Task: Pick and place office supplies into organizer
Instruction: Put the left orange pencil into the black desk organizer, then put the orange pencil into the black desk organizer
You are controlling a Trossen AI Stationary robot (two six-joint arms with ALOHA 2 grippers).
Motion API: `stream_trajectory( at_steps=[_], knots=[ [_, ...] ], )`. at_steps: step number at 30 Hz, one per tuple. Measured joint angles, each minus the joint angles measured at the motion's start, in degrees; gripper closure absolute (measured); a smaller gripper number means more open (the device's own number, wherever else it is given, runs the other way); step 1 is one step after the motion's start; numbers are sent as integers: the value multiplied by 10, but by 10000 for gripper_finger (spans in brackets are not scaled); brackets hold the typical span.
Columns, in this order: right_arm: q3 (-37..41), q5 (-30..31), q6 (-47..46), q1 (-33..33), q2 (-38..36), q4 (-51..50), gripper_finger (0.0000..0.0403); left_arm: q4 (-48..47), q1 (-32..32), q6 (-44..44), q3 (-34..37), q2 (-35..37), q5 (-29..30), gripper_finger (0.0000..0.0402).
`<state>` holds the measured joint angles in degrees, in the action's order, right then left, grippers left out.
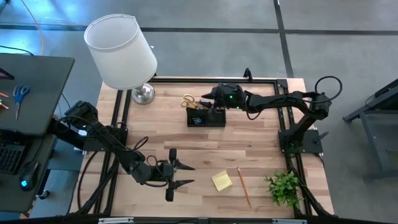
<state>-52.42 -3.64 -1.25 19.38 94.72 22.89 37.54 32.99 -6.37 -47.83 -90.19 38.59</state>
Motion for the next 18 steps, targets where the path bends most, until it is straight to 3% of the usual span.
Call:
stream_trajectory(
  at_steps=[10,14,18],
  knots=[
    [0,0,2,-9,-25,49,220,-1,0,1,0,0,10,218],
    [0,-1,2,-19,-57,24,232,-1,0,1,0,0,15,218],
    [0,-51,29,-35,-100,-44,248,-5,0,1,0,0,15,218]
  ],
)
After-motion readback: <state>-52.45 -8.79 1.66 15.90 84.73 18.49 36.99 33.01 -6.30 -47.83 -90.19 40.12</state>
